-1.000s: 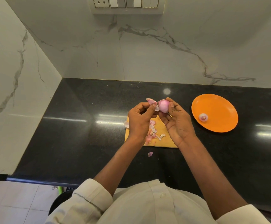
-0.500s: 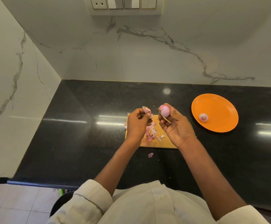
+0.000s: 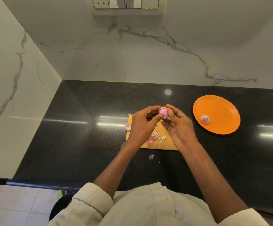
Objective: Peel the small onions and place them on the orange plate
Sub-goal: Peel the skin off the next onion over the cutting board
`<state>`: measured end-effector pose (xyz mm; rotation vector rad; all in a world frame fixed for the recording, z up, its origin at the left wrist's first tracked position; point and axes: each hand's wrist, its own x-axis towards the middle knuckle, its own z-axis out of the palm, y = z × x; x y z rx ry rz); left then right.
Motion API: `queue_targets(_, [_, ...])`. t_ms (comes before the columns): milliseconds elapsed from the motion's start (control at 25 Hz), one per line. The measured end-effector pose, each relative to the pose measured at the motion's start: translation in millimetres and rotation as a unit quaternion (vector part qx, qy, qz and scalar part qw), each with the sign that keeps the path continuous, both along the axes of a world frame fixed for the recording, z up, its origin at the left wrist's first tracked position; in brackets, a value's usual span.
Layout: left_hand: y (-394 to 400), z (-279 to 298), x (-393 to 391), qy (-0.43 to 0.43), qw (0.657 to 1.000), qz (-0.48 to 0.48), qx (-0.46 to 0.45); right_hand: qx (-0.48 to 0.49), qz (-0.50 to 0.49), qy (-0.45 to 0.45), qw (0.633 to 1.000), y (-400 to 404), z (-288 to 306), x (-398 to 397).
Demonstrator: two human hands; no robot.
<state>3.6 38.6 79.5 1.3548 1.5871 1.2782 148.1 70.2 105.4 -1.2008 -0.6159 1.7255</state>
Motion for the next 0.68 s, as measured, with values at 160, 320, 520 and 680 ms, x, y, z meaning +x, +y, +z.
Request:
queue_targets(160, [-2, 4, 0, -0.007, 1.0, 0.007, 0.02, 0.022, 0.0, -0.008, 1.0, 1, 0, 3])
queue_targets(320, [-4, 10, 5, -0.016, 0.999, 0.02, 0.036, 0.046, 0.011, -0.016, 0.999, -1, 0, 1])
queue_targets(520, [-2, 13, 14, 0.005, 0.998, 0.069, 0.01, 0.093, 0.031, -0.049, 0.994, -5, 1, -6])
queue_targets(680, [-3, 13, 12, -0.014, 0.996, 0.086, 0.016, 0.117, 0.045, -0.053, 0.991, -5, -1, -7])
